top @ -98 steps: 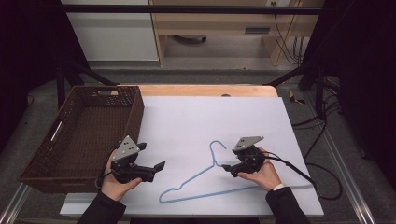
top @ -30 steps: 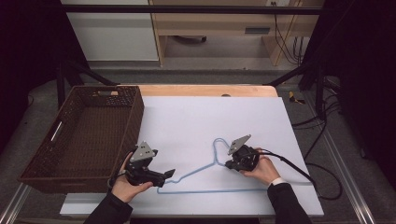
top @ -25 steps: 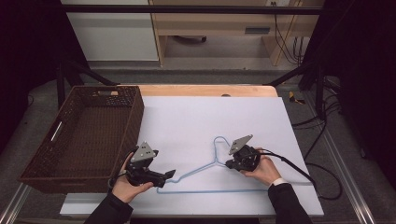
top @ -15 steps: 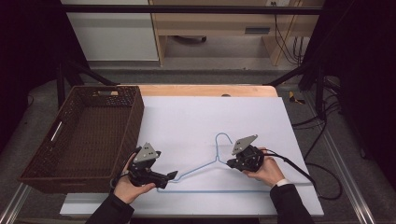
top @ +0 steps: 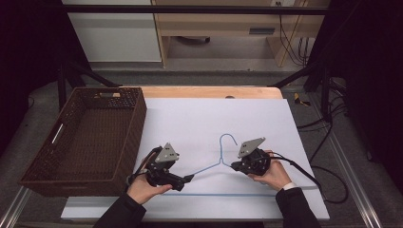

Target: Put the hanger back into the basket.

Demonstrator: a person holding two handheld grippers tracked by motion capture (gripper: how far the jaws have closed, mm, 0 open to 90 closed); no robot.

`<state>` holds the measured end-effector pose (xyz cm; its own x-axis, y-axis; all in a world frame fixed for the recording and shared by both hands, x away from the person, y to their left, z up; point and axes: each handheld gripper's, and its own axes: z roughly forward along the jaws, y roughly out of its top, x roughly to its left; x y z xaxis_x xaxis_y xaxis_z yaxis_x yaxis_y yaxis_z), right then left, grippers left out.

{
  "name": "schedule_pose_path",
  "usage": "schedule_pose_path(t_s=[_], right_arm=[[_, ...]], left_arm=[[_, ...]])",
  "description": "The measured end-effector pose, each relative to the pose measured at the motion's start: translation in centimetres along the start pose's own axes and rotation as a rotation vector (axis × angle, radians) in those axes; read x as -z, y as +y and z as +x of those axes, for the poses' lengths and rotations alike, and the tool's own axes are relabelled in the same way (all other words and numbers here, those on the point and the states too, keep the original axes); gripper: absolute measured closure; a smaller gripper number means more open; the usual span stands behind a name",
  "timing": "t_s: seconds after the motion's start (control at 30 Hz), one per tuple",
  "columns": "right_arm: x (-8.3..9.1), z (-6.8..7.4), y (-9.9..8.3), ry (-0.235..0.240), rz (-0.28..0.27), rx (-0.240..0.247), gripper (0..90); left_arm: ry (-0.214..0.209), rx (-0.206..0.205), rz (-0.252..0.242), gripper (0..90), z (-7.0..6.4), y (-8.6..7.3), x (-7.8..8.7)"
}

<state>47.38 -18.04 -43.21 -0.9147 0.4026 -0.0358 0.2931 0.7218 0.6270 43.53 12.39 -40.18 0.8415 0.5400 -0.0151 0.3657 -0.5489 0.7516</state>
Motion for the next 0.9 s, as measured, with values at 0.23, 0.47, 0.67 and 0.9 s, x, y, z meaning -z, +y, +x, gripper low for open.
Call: schedule_pose_path(t_s=[0.23, 0.47, 0.67, 0.9], right_arm=[[0.2, 0.1, 0.0, 0.002, -0.004, -0.005, 87.4], [0.3, 0.1, 0.1, 0.006, -0.007, -0.001, 87.4], [0.3, 0.1, 0.1, 0.01, -0.005, -0.004, 87.4], [0.3, 0.1, 0.1, 0.016, -0.007, -0.008, 87.4]], left_arm=[[-0.02, -0.054, 0.069, 15.2, -0.5, 1.3, -2.4], [0.001, -0.114, 0.153, 20.5, -0.6, 2.1, -4.4], [0.014, -0.185, 0.21, 30.6, -1.2, 2.5, -6.0], [0.036, -0.233, 0.244, 41.8, -2.0, 2.9, -7.5]])
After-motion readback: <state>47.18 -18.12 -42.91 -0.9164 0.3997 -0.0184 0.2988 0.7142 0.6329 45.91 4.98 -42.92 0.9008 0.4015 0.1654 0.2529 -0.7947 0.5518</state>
